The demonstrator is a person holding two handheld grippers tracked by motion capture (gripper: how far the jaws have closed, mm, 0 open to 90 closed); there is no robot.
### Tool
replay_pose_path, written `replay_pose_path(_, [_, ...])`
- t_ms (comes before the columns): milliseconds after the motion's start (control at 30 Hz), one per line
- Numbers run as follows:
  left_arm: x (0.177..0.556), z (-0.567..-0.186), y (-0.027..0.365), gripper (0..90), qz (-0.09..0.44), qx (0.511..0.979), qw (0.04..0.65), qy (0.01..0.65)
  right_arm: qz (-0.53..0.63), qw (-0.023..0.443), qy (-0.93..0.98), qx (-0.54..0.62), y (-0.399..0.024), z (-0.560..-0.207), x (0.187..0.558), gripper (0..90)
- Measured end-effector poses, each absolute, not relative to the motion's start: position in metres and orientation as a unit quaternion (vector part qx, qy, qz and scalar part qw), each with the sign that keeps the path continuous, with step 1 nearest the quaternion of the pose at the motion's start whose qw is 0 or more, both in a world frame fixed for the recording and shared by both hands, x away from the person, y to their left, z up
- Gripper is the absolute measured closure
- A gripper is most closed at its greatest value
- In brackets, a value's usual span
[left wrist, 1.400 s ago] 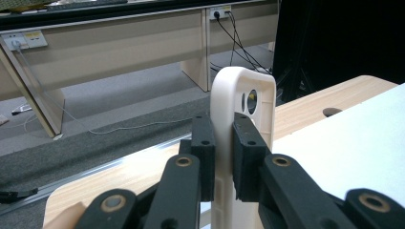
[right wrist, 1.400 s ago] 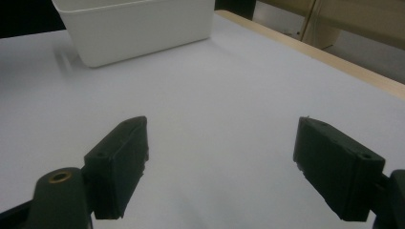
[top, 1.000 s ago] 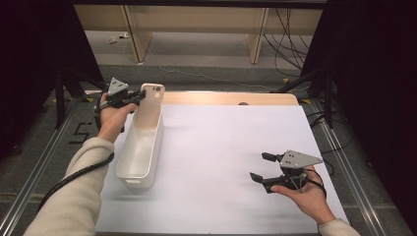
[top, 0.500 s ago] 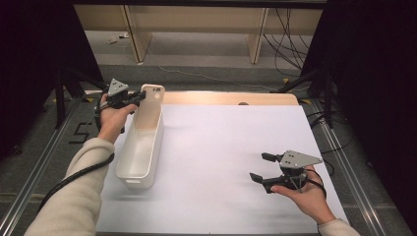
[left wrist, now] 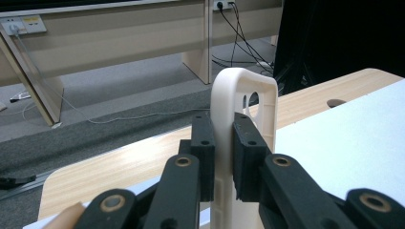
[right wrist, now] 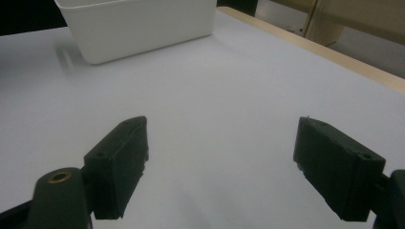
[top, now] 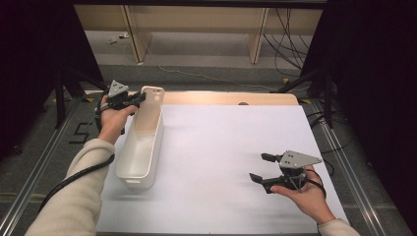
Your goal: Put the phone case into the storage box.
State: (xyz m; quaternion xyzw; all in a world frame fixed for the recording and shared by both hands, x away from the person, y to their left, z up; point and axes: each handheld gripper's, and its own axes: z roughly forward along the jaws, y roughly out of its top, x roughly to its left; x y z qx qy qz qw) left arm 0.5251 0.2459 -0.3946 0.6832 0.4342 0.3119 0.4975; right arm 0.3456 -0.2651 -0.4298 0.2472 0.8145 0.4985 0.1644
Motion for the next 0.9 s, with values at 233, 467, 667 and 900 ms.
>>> replay_pose_path(233, [0.5254,-0.3951,0.2459,80.7,0.311,0.683,0.497,0.435,0.498,0.163,0.815,0.248,-0.2649,-0.4300,0.3457,20.5])
replay_pose_path(467, [0.5252,-0.3967,0.2466,80.7,0.310,0.684,0.497,0.436,0.499,0.163,0.814,0.247,-0.2645,-0.4304,0.3458,20.6])
replay_pose_path(667, [0.5250,-0.3981,0.2470,80.7,0.309,0.683,0.497,0.437,0.499,0.162,0.814,0.247,-0.2644,-0.4306,0.3459,20.5])
replay_pose_path(900, [0.5251,-0.4002,0.2486,80.6,0.306,0.681,0.497,0.442,0.499,0.161,0.815,0.247,-0.2641,-0.4306,0.3458,20.6])
